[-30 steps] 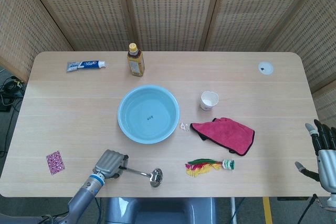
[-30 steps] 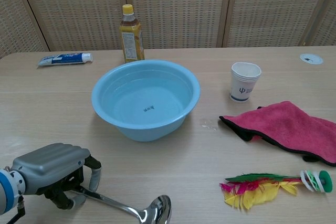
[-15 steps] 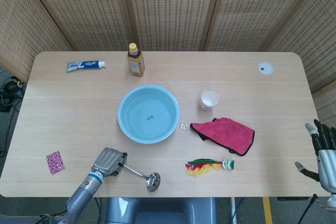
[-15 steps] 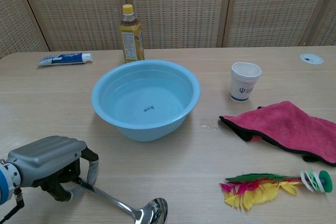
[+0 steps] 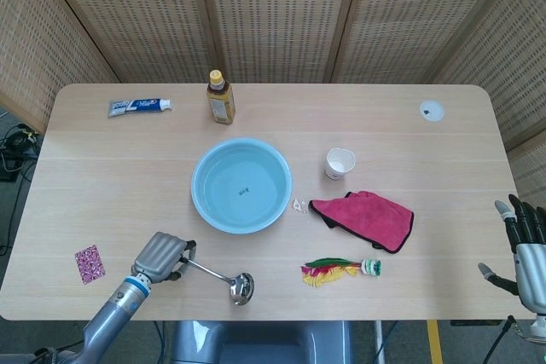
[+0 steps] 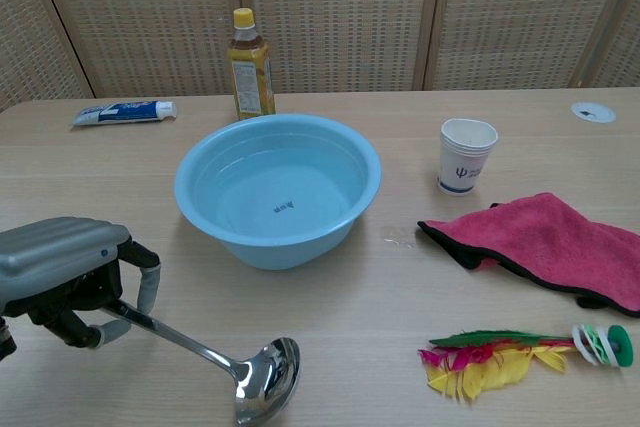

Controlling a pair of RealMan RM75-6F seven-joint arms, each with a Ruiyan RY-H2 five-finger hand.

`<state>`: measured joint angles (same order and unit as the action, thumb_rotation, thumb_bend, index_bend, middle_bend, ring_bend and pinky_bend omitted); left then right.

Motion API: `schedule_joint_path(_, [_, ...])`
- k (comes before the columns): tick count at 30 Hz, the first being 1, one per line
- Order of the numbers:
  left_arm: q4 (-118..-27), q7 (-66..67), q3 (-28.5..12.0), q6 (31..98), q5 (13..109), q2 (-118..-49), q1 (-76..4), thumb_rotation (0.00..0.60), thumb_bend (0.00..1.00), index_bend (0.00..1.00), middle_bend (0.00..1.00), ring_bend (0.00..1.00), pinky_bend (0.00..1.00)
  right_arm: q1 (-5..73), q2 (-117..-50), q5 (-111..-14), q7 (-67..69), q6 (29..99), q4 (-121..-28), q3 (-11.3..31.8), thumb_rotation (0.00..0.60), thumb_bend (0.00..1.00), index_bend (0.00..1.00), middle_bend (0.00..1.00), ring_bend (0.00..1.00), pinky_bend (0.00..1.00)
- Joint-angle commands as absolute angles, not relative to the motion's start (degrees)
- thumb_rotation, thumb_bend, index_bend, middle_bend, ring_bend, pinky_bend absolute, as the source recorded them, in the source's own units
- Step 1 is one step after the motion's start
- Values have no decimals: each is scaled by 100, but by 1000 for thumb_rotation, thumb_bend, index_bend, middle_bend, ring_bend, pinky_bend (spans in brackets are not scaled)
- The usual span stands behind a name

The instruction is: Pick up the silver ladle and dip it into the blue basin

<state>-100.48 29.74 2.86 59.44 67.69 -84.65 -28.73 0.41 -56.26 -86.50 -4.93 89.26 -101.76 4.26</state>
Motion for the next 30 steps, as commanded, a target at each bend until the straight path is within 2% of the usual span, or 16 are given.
schedule_joint_path(1, [-10351, 2877, 215, 5974, 6823, -8155, -2911, 600, 562, 614, 902, 855, 927, 40, -5627, -8648, -496, 8929, -10176, 428, 600, 0, 0, 0, 0, 0])
schedule_joint_path(10, [-11319, 2903, -401, 5869, 6402, -7082, -3317, 600, 563, 612, 902, 855, 927, 50, -5619, -8587, -452, 8918, -10162, 458, 600, 0, 0, 0, 0, 0])
schedule_joint_path(17, [-11736, 3687, -967, 5671, 4973, -6457, -4069, 600, 562, 617, 902, 855, 927, 47, -5608, -8510, -437, 8931, -10142, 498, 600, 0, 0, 0, 0, 0])
schedule_joint_path(22, [-11472, 4012, -1295, 5537, 3778, -6380, -4733, 600, 562, 623, 902, 855, 927, 46, -5597, -8413, -391, 8912, -10107, 531, 600, 0, 0, 0, 0, 0])
schedule_joint_path(30, [-10794, 4420, -1249, 5421, 2642, -6562, -5516, 600, 563, 630, 902, 855, 927, 24, -5553, -8268, -299, 8915, -10080, 584, 600, 0, 0, 0, 0, 0])
